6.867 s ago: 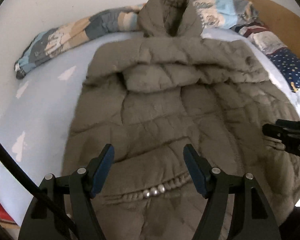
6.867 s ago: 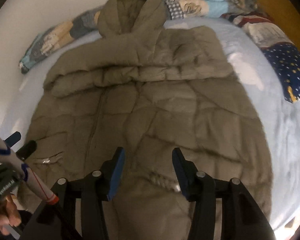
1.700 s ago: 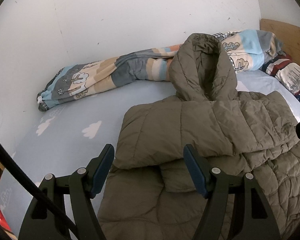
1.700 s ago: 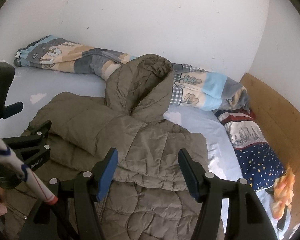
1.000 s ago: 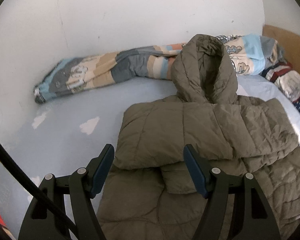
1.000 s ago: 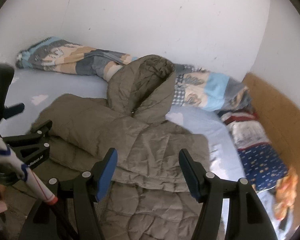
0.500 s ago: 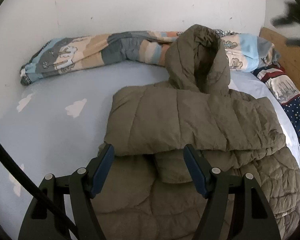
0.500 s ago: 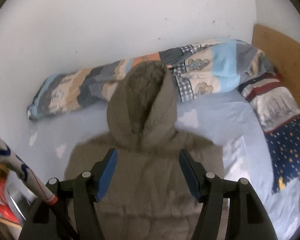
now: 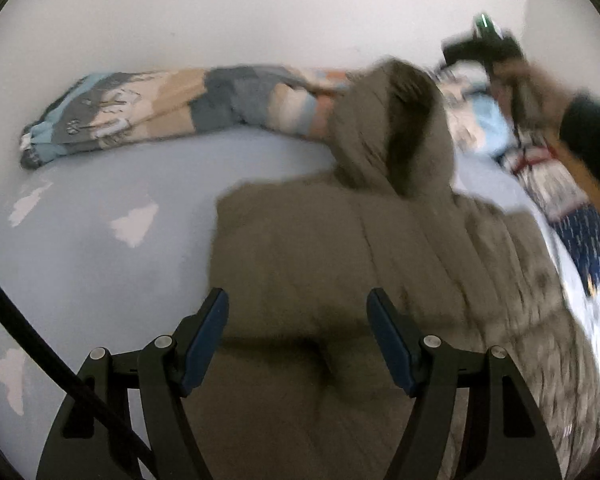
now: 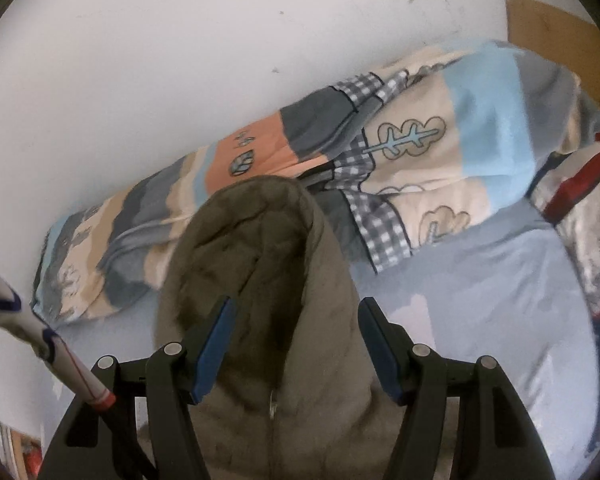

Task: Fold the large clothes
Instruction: 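Grasp the jacket hood with the right gripper, then lift the held hood and fold it over onto the folded hem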

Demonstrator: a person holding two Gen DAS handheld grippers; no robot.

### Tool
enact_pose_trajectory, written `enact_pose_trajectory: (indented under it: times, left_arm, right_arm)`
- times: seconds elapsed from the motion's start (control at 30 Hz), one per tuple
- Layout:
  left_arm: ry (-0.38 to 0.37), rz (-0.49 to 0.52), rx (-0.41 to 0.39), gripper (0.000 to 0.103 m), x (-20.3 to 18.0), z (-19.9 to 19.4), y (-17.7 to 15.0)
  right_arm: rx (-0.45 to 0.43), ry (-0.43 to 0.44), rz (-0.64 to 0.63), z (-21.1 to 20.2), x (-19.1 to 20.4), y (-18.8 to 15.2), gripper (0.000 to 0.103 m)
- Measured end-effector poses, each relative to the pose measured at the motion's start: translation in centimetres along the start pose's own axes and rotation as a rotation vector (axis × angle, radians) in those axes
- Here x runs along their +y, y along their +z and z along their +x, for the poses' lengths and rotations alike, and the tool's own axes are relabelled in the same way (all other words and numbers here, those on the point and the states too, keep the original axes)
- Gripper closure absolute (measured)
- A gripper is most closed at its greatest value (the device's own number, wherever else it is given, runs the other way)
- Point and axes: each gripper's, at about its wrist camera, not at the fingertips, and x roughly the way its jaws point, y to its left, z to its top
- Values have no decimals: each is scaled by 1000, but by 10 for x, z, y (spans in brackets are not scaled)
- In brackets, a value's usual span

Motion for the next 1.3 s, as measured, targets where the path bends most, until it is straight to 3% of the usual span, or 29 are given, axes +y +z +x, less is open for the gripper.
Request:
enact_pose_trajectory:
  times: [0.1, 0.23, 0.3, 0.37, 0.47, 0.67, 0.93, 1.1, 1.3]
  left_arm:
    - [18, -45, 51, 32, 13, 34, 23]
    - [90, -60, 191, 32, 21, 85, 9]
    - [93, -48, 182, 32, 21, 87, 4]
    - [103, -15, 173, 32, 19, 85, 7]
    - [106, -29, 152, 32, 19, 80, 8]
    - [88, -39, 106, 32, 11, 51, 23]
    - [-52, -122, 99, 32, 3, 15, 38]
    - [-99, -153, 81, 32, -1, -1, 44]
    - [-120, -177, 69, 32, -4, -10, 45]
  right_arm:
    - [5, 7, 29, 35, -1, 11, 35]
    - [4, -60, -1, 76, 1, 26, 35]
    - [14, -99, -20, 94, 0, 29, 49]
    - [30, -132, -26, 107, -3, 28, 90]
    - [-7, -127, -28, 103, -9, 19, 94]
    - [-81, -88, -40, 47, -18, 2, 95]
    - [-126, 19, -101, -58, -5, -48, 95]
    - [-141, 80, -139, -115, 5, -112, 95]
    - [-122, 130, -103, -165, -12, -217, 95]
